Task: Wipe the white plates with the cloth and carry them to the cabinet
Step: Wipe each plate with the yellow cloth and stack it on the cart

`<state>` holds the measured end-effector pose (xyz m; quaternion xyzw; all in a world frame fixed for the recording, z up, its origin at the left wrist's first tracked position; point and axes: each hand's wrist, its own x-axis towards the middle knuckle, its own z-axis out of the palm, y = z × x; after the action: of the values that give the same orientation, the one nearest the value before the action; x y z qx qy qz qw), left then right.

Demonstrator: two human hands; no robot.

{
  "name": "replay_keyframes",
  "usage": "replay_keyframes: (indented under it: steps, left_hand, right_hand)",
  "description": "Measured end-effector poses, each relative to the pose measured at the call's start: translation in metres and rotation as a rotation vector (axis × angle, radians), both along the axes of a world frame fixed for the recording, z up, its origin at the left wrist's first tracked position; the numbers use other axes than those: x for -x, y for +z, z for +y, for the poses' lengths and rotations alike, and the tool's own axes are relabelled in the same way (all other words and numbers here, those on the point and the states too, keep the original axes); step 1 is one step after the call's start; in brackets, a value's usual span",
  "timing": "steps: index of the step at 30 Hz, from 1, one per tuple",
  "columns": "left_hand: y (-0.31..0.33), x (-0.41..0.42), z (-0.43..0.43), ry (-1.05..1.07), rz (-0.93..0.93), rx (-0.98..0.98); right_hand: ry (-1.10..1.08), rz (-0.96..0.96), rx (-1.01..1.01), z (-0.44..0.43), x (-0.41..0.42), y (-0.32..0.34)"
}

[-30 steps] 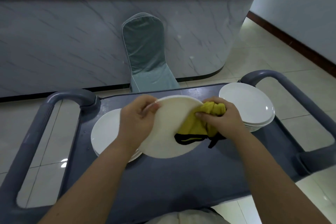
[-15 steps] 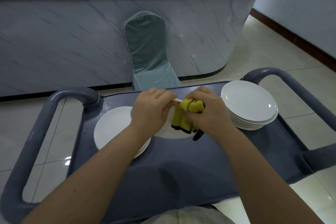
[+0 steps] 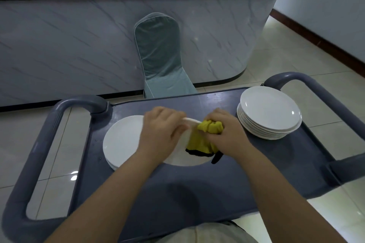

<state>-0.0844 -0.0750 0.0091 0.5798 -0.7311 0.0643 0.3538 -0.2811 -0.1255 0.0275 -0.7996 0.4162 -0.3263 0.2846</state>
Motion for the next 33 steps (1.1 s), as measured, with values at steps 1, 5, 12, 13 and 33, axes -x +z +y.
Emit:
replay_keyframes:
  steps: [1,5,12,13,33]
  left_hand:
    - [0.007,0.004,-0.003,-0.057,-0.062,0.005]
    - [0.045,-0.002,-0.018,-0.11,-0.058,0.154]
    - [0.029,-0.023,-0.01,0.268,0.826,0.121]
    - [0.017,-0.021,-0.004,0.348,0.953,0.099]
    - [0.01,-0.018,-0.005,0.388,0.9,-0.014]
  right_hand:
    - [0.054,0.06,0.081,-0.002,-0.004,0.009]
    - [0.062,0.035,0.226,-0.008,-0.013,0.041]
    - [-0.195,-0.396,-0.381,0.001,0.002,0.007]
    - [-0.248,-0.391,-0.406,0.004,0.004,-0.004]
    - [-0.223,-0.356,-0.352,-0.011,-0.001,-0.009]
